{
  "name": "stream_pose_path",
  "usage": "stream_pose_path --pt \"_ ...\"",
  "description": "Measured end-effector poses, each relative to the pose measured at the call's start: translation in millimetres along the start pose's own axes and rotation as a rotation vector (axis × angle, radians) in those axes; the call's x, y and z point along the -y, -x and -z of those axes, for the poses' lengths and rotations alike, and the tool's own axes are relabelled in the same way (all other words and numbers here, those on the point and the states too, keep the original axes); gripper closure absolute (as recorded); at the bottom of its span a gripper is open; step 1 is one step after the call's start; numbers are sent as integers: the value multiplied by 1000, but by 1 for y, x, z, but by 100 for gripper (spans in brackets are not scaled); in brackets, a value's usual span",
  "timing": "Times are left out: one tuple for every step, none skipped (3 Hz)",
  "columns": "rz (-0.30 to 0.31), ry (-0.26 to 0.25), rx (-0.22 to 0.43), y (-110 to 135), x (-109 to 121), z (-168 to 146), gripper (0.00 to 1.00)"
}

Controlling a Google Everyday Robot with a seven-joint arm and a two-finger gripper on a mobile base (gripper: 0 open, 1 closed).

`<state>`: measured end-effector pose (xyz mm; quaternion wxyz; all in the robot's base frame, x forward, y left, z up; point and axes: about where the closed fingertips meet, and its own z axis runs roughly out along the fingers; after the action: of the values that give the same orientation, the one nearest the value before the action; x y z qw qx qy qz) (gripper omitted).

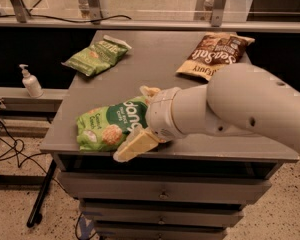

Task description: Move green rice chip bag near brown chip bag

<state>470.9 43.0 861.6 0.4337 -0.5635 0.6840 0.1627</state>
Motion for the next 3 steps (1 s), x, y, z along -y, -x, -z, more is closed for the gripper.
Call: stream_pose_path --pt "32 -18 -19 -2 0 -20 19" --pt "53 -33 -34 -4 2 -26 42" --pt "68 -48 -46 -5 7 -24 65"
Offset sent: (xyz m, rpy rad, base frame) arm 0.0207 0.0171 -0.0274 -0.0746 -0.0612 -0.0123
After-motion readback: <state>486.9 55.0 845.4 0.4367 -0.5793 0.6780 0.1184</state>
